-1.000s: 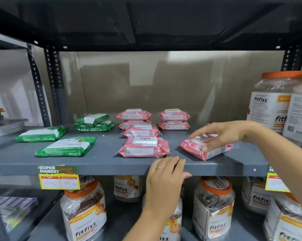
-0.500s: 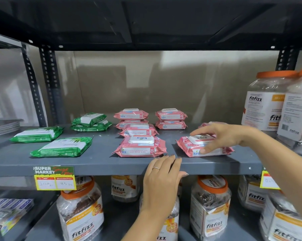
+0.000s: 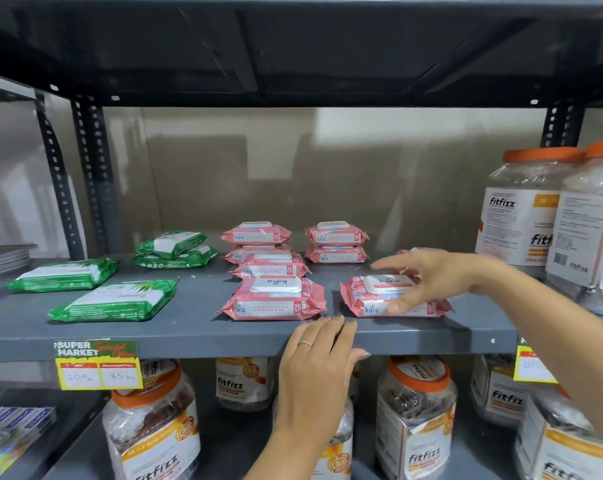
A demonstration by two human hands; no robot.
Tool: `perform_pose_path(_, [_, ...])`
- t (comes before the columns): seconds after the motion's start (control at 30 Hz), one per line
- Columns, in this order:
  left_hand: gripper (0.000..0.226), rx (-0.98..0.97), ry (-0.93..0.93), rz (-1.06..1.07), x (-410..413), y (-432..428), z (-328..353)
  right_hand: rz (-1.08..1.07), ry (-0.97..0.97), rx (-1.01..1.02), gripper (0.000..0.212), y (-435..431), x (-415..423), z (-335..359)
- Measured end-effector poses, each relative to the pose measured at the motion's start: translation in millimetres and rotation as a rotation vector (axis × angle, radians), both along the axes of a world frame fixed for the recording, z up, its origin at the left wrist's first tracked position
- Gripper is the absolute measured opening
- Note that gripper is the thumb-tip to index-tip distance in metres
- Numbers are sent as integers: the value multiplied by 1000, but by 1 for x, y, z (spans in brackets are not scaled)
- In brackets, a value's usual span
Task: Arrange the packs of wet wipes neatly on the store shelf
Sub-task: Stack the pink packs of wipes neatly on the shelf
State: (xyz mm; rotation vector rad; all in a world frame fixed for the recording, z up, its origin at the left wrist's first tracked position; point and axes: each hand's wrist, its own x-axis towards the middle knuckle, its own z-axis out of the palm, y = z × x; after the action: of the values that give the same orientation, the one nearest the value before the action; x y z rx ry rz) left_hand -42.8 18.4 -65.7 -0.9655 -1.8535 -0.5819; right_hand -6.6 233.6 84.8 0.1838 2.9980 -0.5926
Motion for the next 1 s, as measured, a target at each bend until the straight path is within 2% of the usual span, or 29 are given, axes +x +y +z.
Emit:
perform_pose_path(0.07, [39,-13,2,4,-1,0,0,-47,63,-18,100,17,-3,16])
perform_pose_path(0.17, [42,-23,9,17,-2,0,0,-183,260,6,83,60,-23,35])
perform_pose_path(0.23, [43,-13,16,21,-3,1,0,-230,157,100,85,82,-39,37])
perform_pose_path(0.33, [42,-1,20,15,-1,2,1,-265,-168,177,104,97,-54,25])
perform_pose_path(0.4, [40,7,23,-1,-1,2,0,-260,-205,196,103,101,-62,14])
perform_pose_path(0.53, [40,4,31,-3,-4,2,0,-233,-30,197,87,100,-72,0])
perform_pose_path(0.67, [38,24,27,-14,-3,2,-1,-189,90,102,78,95,-70,3])
perform_pose_path(0.87, [36,63,41,-31,-5,3,-2,-5,215,181,89,55,-48,41])
perform_pose_path(1.0, [39,68,19,-34,-3,3,-3,69,187,143,87,16,-27,65])
